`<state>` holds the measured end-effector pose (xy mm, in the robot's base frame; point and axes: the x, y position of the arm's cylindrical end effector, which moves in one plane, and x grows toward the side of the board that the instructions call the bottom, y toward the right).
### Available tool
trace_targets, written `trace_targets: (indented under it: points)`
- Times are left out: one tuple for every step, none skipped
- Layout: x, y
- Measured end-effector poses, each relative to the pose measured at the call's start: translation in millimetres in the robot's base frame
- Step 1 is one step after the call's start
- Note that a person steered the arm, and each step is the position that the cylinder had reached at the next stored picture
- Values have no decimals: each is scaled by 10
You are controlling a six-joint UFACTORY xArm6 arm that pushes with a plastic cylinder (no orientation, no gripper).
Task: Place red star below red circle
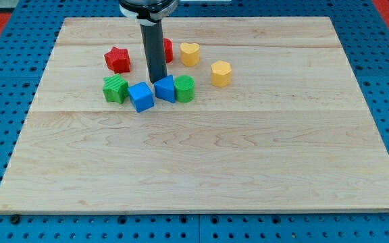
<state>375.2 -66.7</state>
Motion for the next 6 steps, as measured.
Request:
trace_targets:
  points:
    - [41,67]
    - [-6,199]
    - [-28,191]
    - [-402,333]
    - [-719,781]
    - [-960,1169]
